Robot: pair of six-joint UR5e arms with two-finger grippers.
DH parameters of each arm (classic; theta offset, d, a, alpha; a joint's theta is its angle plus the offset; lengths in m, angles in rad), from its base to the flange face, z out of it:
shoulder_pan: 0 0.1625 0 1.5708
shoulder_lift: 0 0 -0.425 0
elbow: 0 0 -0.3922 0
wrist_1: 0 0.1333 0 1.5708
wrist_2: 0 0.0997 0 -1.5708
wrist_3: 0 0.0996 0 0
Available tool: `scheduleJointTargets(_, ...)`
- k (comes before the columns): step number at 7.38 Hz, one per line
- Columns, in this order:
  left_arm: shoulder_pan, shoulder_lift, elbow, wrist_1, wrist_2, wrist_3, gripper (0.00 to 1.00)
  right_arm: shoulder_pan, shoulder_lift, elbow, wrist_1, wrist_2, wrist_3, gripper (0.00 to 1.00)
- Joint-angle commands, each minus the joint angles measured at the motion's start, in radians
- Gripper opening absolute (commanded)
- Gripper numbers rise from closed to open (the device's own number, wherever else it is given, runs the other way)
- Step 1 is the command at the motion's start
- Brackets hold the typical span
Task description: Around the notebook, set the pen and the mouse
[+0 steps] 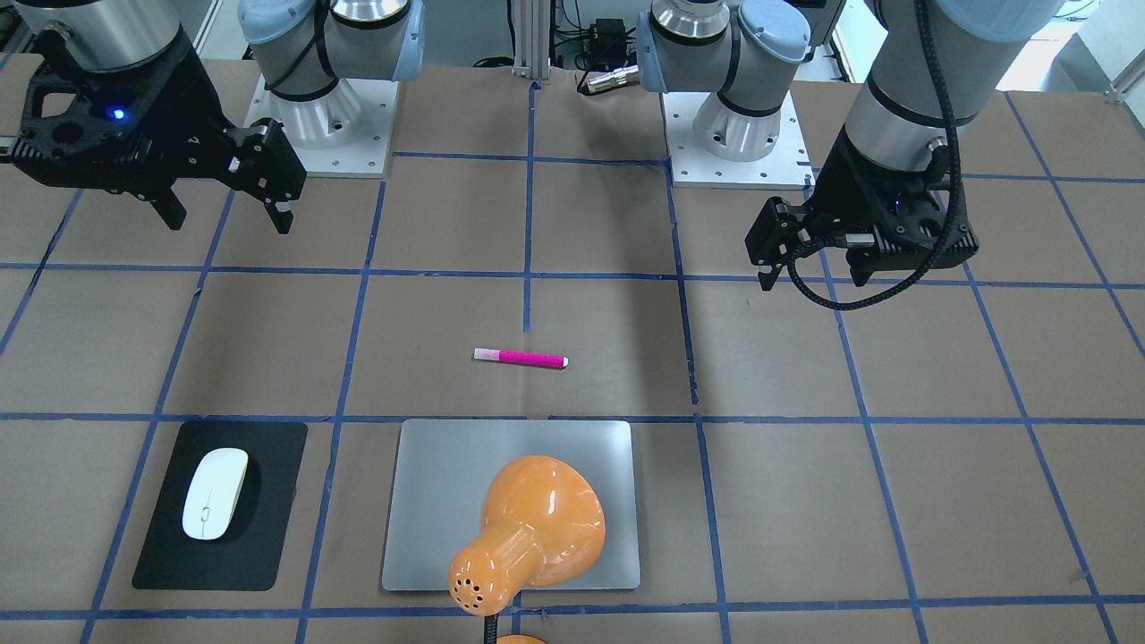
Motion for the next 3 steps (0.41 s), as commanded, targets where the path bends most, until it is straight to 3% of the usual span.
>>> scheduleJointTargets(1,0.001,0.0,0.001,0.001,0.002,0.002,1.0,0.0,0.0,0.001,0.0,0.0,0.0,1.0)
scheduleJointTargets(3,0.008,0.0,-0.012,0.003,0.002,0.003,1.0,0.0,0.002,0.0,0.0,0.0,-0.003,1.0)
